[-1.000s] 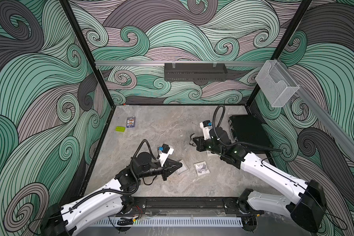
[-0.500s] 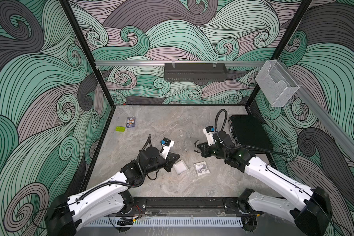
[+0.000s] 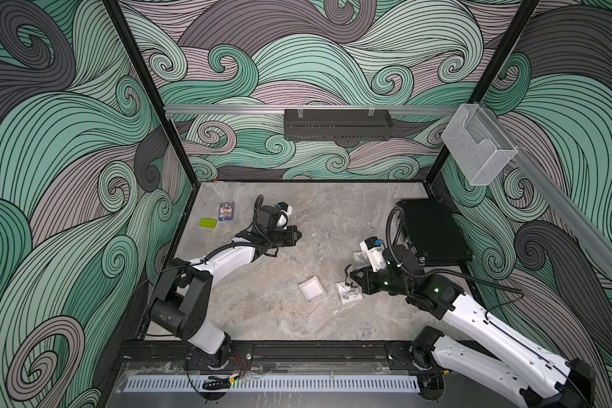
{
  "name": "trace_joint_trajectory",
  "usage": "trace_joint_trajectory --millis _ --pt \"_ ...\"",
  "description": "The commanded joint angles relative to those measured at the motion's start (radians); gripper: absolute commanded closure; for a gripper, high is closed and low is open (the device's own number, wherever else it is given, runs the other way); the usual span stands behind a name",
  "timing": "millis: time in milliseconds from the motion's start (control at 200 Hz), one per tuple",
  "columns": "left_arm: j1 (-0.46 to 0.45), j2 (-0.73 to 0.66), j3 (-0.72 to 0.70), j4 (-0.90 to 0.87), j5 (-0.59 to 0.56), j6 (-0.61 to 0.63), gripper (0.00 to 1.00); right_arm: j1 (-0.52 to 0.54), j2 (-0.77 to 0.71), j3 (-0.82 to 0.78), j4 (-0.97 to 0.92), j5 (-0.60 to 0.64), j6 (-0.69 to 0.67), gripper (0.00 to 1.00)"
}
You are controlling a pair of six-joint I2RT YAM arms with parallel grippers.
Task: Take the necklace out of the lift-off lid jewelry box
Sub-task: Place the necklace at the center of the board.
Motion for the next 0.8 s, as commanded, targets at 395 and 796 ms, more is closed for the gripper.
trace_joint_trajectory --millis 395,796 --pt "0.078 0.329 0.096 0.127 0.259 -0.056 1.0 0.08 0.086 0.019 -0.069 -0.019 -0.021 0.86" --pt "0.061 0.387 0.134 0.234 0.324 -0.17 0.91 0.166 0.201 0.051 -0.027 0.055 -0.002 0.86"
